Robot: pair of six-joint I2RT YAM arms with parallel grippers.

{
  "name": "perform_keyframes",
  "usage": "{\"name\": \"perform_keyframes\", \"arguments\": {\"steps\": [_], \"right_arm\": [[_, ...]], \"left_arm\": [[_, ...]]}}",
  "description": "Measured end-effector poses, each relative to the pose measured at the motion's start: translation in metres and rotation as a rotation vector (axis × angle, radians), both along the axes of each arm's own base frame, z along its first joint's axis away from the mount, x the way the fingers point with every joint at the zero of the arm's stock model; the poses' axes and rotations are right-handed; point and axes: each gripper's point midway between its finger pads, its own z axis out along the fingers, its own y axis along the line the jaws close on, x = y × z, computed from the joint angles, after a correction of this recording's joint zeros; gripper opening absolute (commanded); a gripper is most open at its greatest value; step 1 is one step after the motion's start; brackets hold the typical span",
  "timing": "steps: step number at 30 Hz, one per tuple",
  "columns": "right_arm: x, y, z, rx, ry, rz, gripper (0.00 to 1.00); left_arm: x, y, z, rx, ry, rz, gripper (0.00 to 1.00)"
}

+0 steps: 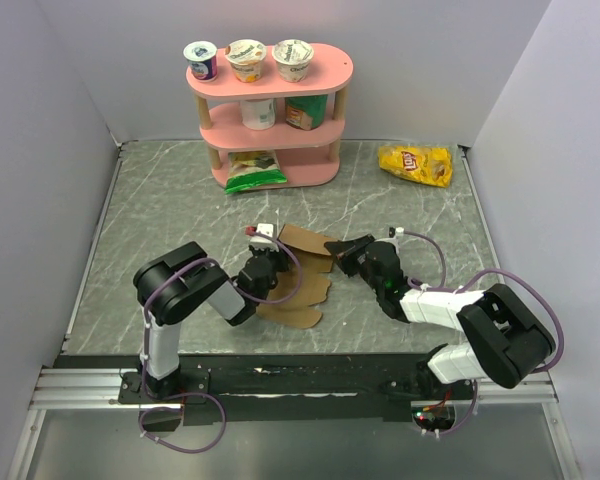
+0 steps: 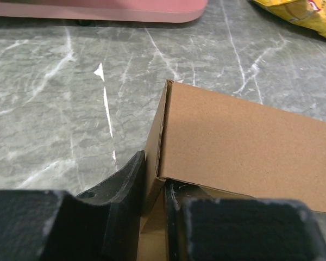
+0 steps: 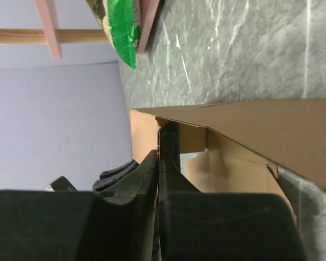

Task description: Fold the paper box

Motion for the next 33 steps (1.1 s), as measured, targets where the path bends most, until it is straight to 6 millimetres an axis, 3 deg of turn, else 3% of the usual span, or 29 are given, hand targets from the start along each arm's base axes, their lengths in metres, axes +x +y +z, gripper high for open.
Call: {"name": "perform_keyframes", "arguments": {"steps": [33], "right_arm": [[0.002, 0.002, 0.007, 0.009, -0.016, 0.001, 0.00]], "left_arm": [[-0.004, 0.011, 0.008, 0.056, -0.042, 0.162, 0.15]]}}
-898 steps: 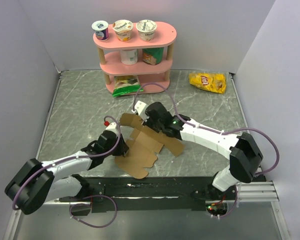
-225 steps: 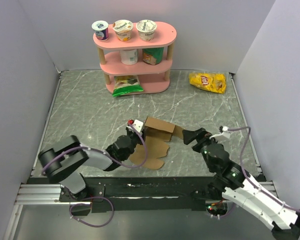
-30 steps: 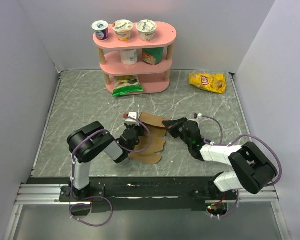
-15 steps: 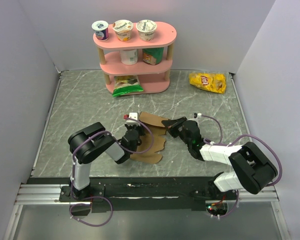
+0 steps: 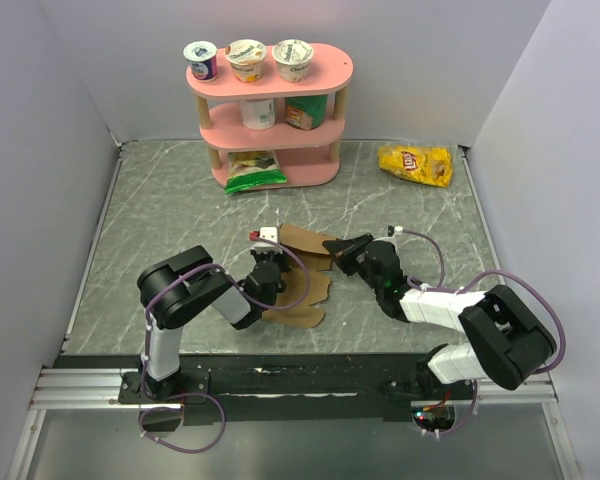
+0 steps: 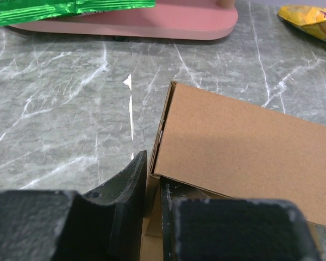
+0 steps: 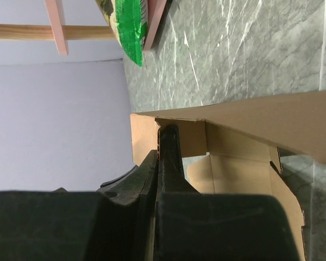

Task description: Fold the paper box

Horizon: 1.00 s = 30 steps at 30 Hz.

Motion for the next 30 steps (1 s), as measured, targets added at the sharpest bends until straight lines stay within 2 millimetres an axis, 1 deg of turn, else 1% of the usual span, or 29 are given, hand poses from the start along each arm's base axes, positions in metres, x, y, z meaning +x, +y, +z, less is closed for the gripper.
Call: {"name": "perform_keyframes", "arguments": {"steps": [11, 16, 17, 18, 19, 20, 21, 22, 24, 26, 27, 30], "right_arm": [[-0.003, -0.001, 0.003, -0.004, 0.003, -0.001, 0.00], [-0.004, -0.001, 0.002, -0.009, 0.006, -0.002, 0.00], [-0.004, -0.001, 0.002, -0.009, 0.006, -0.002, 0.05], [-0.004, -0.001, 0.002, -0.011, 0.005, -0.001, 0.24], [-0.004, -0.001, 0.001, -0.013, 0.005, 0.001, 0.40], [-0.004, -0.001, 0.002, -0.016, 0.002, 0.003, 0.51], [-0.004, 0.000, 0.001, -0.023, 0.003, 0.008, 0.66], [-0.005, 0.000, -0.001, -0.036, 0.002, 0.018, 0.71], [-0.009, 0.001, -0.005, -0.069, 0.008, 0.041, 0.78], [-0.013, -0.001, -0.005, -0.103, 0.004, 0.064, 0.80], [-0.016, -0.002, -0.003, -0.119, -0.002, 0.076, 0.81], [-0.026, -0.007, 0.022, -0.152, -0.076, 0.107, 0.82]], "left_arm": [[-0.002, 0.000, 0.002, 0.041, -0.013, 0.020, 0.16], [-0.003, 0.000, 0.001, 0.053, -0.013, 0.021, 0.18], [-0.004, 0.000, 0.001, 0.054, -0.013, 0.020, 0.18], [-0.004, -0.001, 0.001, 0.059, -0.013, 0.018, 0.19], [-0.004, -0.001, 0.001, 0.059, -0.013, 0.015, 0.20], [-0.004, -0.002, 0.001, 0.058, -0.013, 0.012, 0.20], [-0.005, -0.003, 0.001, 0.054, -0.011, 0.005, 0.20], [-0.005, -0.004, 0.002, 0.052, -0.008, -0.002, 0.21], [-0.008, -0.005, 0.007, 0.052, 0.001, -0.025, 0.21], [-0.011, -0.006, 0.016, 0.044, 0.014, -0.057, 0.22], [-0.012, -0.006, 0.023, 0.037, 0.017, -0.070, 0.22], [-0.016, -0.008, 0.040, 0.011, 0.036, -0.127, 0.23]]}}
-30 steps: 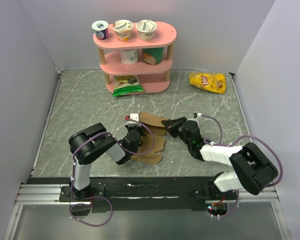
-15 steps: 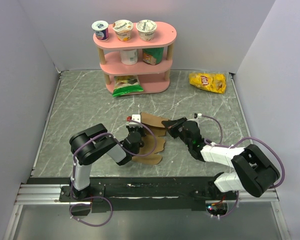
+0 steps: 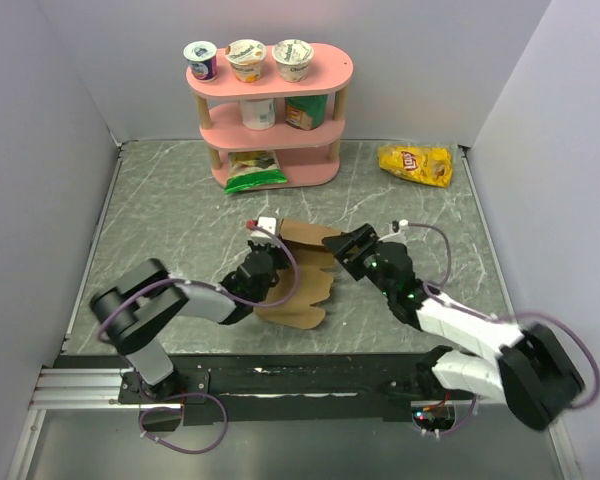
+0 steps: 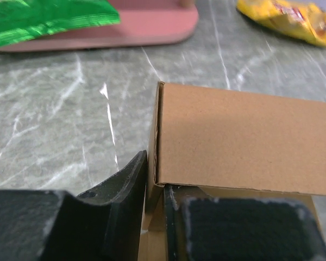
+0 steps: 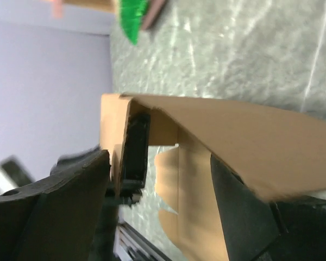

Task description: Fold the paper box

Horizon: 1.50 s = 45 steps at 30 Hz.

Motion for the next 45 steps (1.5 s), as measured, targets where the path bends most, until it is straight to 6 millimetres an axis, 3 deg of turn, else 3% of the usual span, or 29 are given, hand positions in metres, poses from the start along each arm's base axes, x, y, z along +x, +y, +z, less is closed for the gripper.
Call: {"name": "perform_keyframes", "arguments": {"steps": [4, 9, 12, 17, 27, 32, 40, 45], "right_arm": [[-0.024, -0.016, 0.046, -0.041, -0.138, 0.037, 0.85], [-0.059, -0.045, 0.083, -0.139, -0.239, 0.062, 0.99], [-0.076, -0.058, 0.100, -0.185, -0.262, 0.076, 1.00], [-0.087, -0.048, 0.118, -0.218, -0.234, 0.174, 0.95], [-0.080, -0.006, 0.068, -0.204, -0.040, 0.346, 0.88], [-0.075, 0.003, 0.058, -0.185, -0.017, 0.364, 0.85], [-0.066, 0.014, 0.021, -0.181, 0.070, 0.375, 0.81], [-0.060, 0.023, 0.015, -0.149, 0.079, 0.385, 0.77]], "left_arm": [[-0.006, 0.003, 0.005, 0.016, 0.074, -0.088, 0.24], [-0.018, 0.004, -0.008, 0.088, 0.206, -0.195, 0.25], [-0.033, 0.003, -0.011, 0.126, 0.258, -0.268, 0.25], [-0.045, 0.005, -0.003, 0.149, 0.266, -0.322, 0.26], [-0.050, 0.013, -0.010, 0.216, 0.262, -0.274, 0.27], [-0.053, 0.024, -0.016, 0.256, 0.258, -0.224, 0.27], [-0.055, 0.031, -0.014, 0.281, 0.232, -0.180, 0.27], [-0.057, 0.032, -0.015, 0.294, 0.220, -0.163, 0.27]]}}
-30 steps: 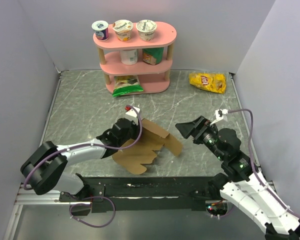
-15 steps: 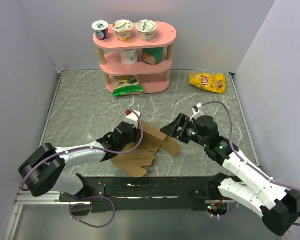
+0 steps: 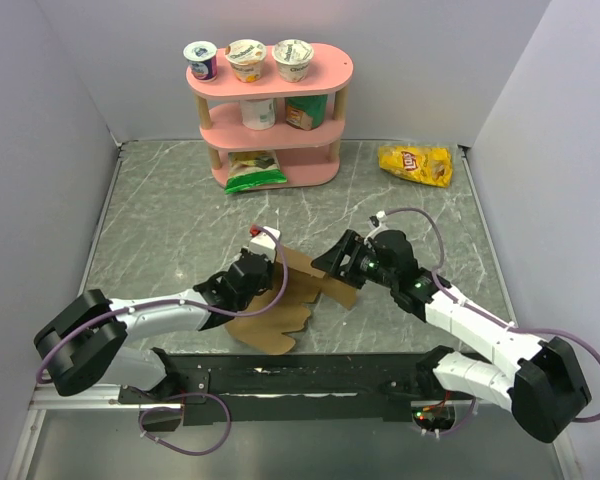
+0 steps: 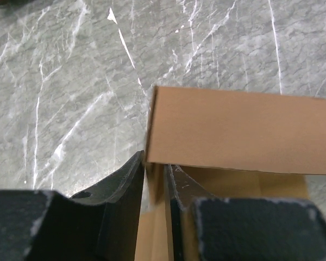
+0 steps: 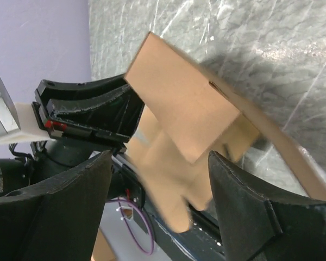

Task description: Fold the paper box

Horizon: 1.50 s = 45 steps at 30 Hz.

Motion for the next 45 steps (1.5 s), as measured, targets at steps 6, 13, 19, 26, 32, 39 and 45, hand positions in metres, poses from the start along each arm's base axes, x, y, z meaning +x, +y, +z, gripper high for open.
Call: {"name": "perform_keyframes", "arguments": {"steps": [6, 13, 19, 26, 32, 39, 45], "right_arm": [[0.002, 0.000, -0.002, -0.008, -0.003, -0.007, 0.76], [0.006, 0.004, -0.013, -0.023, 0.018, -0.008, 0.76], [0.007, 0.007, -0.015, -0.034, 0.014, -0.002, 0.76], [0.014, 0.007, -0.023, -0.056, 0.014, -0.028, 0.76], [0.020, 0.008, -0.025, -0.058, 0.005, -0.045, 0.76], [0.025, 0.010, -0.026, -0.051, -0.005, -0.052, 0.76], [0.029, 0.011, -0.025, -0.046, -0.014, -0.060, 0.76]], "left_arm": [[0.001, 0.002, 0.002, 0.009, -0.016, 0.018, 0.27], [0.002, 0.000, 0.004, 0.005, -0.030, 0.019, 0.42], [0.001, 0.004, -0.009, -0.036, 0.010, -0.018, 0.78], [0.011, 0.021, -0.015, -0.141, 0.061, -0.087, 0.92], [0.005, 0.007, -0.034, -0.153, 0.121, -0.176, 0.91], [0.010, 0.002, -0.052, -0.157, 0.142, -0.180, 0.83], [0.027, -0.005, -0.034, -0.237, 0.037, -0.152, 0.52]]}}
